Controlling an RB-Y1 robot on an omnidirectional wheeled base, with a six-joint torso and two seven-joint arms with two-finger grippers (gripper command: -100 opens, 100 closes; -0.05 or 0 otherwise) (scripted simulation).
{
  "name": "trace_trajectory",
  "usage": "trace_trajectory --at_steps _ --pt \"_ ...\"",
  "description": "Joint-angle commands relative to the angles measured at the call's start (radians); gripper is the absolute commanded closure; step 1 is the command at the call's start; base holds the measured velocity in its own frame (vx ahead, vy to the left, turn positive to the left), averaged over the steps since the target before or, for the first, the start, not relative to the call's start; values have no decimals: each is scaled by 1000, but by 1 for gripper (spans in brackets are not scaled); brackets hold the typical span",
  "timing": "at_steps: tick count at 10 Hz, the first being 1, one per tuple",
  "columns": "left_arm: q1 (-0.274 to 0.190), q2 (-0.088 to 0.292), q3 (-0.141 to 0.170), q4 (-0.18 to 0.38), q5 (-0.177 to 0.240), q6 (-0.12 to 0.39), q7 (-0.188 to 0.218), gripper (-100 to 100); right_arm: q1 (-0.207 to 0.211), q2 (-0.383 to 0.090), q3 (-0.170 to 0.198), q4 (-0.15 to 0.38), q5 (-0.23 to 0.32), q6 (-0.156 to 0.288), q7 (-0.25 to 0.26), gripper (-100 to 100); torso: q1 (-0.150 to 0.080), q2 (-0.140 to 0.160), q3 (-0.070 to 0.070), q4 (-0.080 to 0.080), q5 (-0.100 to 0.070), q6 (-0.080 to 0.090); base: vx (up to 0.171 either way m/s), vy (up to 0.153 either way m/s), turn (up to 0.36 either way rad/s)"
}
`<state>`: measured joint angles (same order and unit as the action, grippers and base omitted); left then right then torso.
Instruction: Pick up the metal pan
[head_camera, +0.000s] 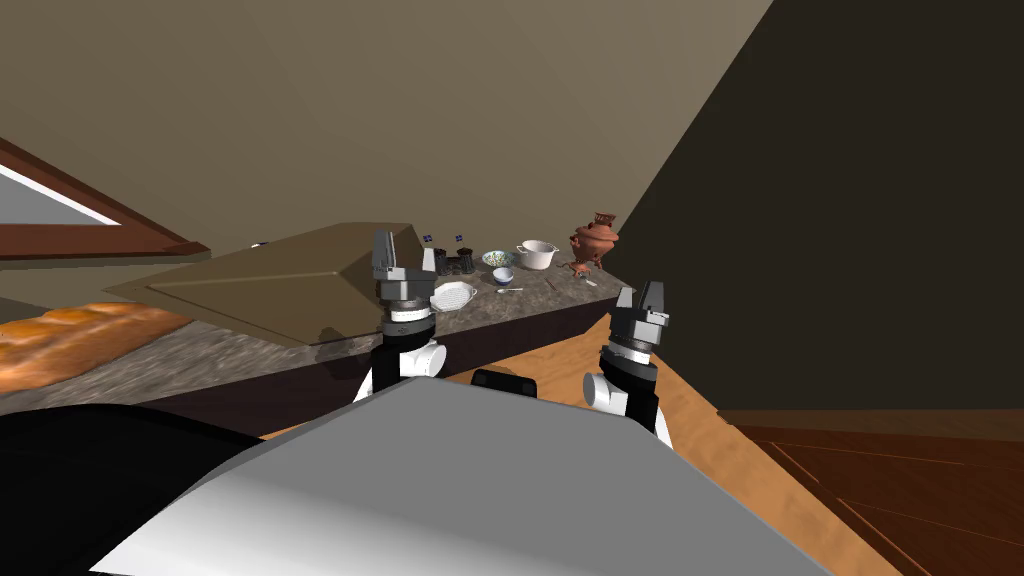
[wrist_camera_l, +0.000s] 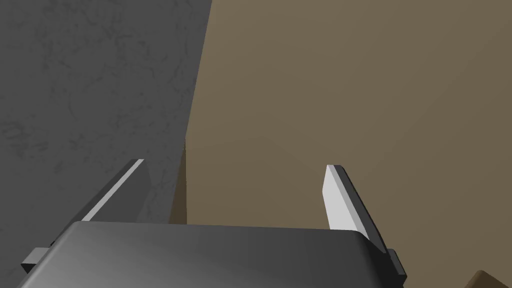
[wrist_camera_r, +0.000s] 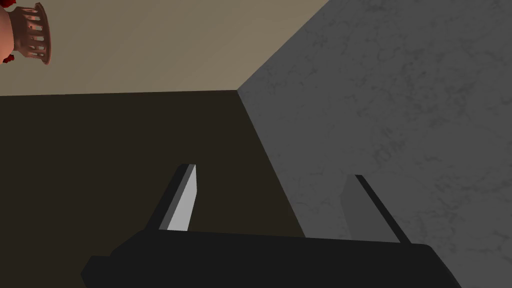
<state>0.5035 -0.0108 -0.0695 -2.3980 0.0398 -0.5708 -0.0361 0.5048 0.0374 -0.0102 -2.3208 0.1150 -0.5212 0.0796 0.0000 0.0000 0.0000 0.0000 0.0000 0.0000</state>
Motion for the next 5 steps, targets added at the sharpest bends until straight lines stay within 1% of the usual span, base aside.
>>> trace_trajectory --at_steps 1,3,5 --pt "6 38 9 1 -4 10 7 -100 0 0 0 0 0 0 0 0 0 0 0 0 0 0 -7 3 -1" --pt "21 89 29 4 -13 34 24 -100 0 0 0 0 0 0 0 0 1 1 1 0 0 0 -27 13 1" --pt "44 132 57 10 -25 71 49 -100 0 0 0 0 0 0 0 0 2 3 2 1 0 0 -55 15 0"
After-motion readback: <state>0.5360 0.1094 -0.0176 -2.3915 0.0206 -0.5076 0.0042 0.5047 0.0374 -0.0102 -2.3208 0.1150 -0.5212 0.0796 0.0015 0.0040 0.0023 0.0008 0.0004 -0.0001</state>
